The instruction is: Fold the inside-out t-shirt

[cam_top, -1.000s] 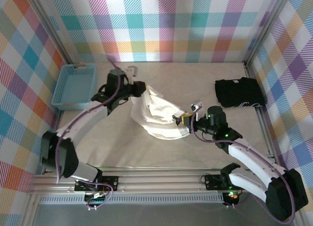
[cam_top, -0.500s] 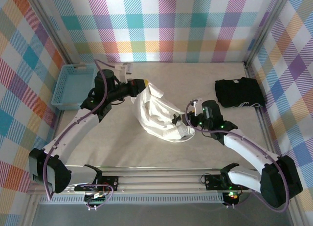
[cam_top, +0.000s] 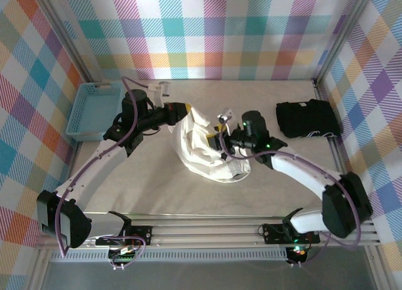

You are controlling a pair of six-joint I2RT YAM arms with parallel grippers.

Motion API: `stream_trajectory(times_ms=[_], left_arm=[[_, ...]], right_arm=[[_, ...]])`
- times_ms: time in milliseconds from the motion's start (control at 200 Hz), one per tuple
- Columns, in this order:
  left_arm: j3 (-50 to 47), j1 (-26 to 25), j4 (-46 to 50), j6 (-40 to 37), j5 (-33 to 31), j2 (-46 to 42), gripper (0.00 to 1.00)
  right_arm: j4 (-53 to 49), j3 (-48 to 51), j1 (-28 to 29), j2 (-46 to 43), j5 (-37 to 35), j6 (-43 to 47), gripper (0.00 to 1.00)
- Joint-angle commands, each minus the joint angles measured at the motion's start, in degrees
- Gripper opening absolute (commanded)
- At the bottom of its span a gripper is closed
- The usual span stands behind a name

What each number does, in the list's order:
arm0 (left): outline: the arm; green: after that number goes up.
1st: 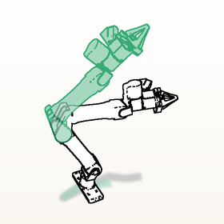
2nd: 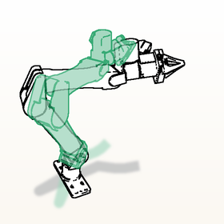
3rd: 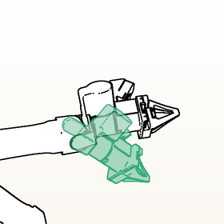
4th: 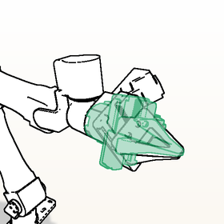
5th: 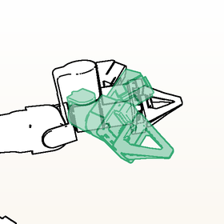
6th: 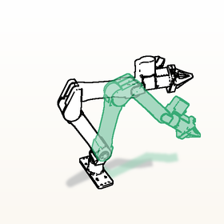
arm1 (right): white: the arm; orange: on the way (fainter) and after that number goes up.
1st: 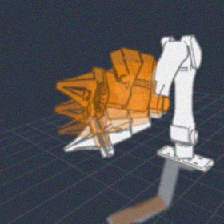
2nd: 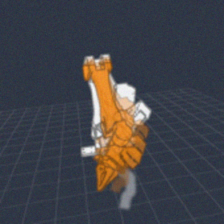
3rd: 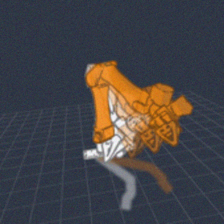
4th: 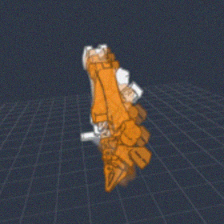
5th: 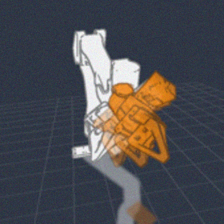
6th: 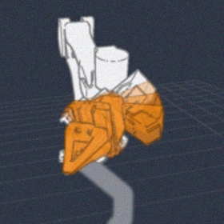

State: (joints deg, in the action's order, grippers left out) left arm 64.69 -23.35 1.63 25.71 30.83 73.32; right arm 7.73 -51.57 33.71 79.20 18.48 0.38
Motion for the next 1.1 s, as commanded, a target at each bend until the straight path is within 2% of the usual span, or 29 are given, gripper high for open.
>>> stream_trajectory(times_ms=[0, 120, 190, 260, 450, 670, 735, 905, 1000, 1100], left_arm=[[-0.2, -0.4, 1.9, -1.0, -2.4, -2.4, 0.0], [-0.1, 0.0, 6.4, -0.8, -15.0, -4.1, 0.0], [-0.2, 0.3, 7.5, -0.1, -22.0, -4.4, 0.0], [-0.2, 1.0, 6.8, 0.6, -25.0, -4.1, 0.0], [1.6, 2.5, 5.4, 1.5, -27.4, -2.2, 0.0], [3.3, 5.9, 2.6, 5.4, -26.6, -0.3, 0.0], [2.2, 6.3, 2.1, 5.7, -26.6, -0.4, 0.0], [-5.6, 6.3, 1.5, 5.1, -24.6, -1.0, 0.0], [-12.9, 6.4, 1.2, 4.7, -24.2, -2.0, 0.0], [-19.6, 6.5, 3.8, 3.6, -28.1, -4.0, 0.0]], right_arm=[[1.2, -4.0, 0.5, 2.5, 2.3, 1.3, 0.21], [-1.6, -1.6, 0.4, -1.4, 0.3, 2.4, 0.0], [-2.7, 1.1, 0.4, -5.3, -1.6, 2.9, 0.0], [-4.0, 2.7, 0.4, -9.1, -2.9, 3.1, 0.0], [-6.6, 2.9, -0.3, -17.4, -6.3, 4.6, 0.0], [-6.1, 0.0, -1.9, -22.7, -5.1, 3.2, 0.0], [-6.2, 1.6, -1.9, -24.0, -1.6, 3.5, 0.0], [-4.9, 10.3, -1.3, -24.2, 14.3, 1.1, 0.0], [-4.2, 13.6, 3.0, -20.4, 18.7, -0.5, 0.0], [-4.5, 14.2, 9.3, -13.7, 19.8, -0.6, 0.0]])
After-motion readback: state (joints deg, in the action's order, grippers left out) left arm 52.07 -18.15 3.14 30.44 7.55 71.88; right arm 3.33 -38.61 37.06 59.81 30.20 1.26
